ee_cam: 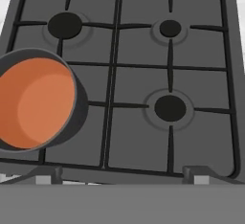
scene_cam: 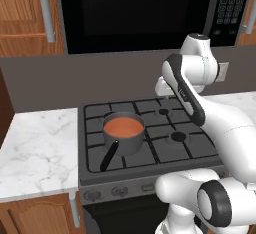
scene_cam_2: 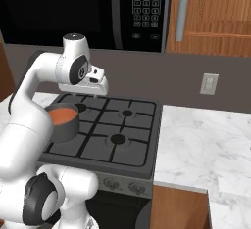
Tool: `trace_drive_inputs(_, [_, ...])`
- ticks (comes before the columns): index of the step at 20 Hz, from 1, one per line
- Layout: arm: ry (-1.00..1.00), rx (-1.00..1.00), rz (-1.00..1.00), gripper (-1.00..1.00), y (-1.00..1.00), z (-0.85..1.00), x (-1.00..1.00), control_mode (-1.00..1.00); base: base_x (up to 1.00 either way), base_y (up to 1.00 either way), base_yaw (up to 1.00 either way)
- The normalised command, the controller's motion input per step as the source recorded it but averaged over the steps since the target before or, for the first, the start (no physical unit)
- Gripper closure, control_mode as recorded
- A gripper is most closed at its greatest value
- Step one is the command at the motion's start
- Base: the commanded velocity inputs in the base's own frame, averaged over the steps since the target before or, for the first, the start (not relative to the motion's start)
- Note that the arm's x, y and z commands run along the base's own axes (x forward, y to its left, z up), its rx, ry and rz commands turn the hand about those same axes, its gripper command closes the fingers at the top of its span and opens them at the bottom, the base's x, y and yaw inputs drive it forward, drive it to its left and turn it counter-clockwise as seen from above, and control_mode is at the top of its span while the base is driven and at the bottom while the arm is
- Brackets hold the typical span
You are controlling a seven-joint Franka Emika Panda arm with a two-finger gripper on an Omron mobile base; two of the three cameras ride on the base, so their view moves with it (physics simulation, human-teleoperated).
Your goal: Wait until the marinara sauce is simmered to a deep red color and then turn off the stove.
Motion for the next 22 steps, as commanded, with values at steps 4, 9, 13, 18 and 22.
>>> trace_drive_inputs(4, [0.0, 0.0, 0.0, -1.0, 0.0, 0.0, 0.0, 1.0, 0.3, -0.51, 0.0])
trace_drive_inputs(9, [0.0, 0.0, 0.0, -1.0, 0.0, 0.0, 0.0, -1.0, 0.02, -0.05, 0.0])
trace_drive_inputs(13, [0.01, -0.01, 0.01, -1.0, 0.04, -0.25, -0.01, -1.0, 0.0, 0.0, 0.0])
trace_drive_inputs(18, [0.0, -0.11, 0.07, -1.0, 0.52, -0.33, -0.24, -1.0, 0.0, 0.0, 0.0])
trace_drive_inputs(22, [-0.02, -0.23, 0.12, -1.0, 0.91, -0.36, -0.42, -1.0, 0.0, 0.0, 0.0])
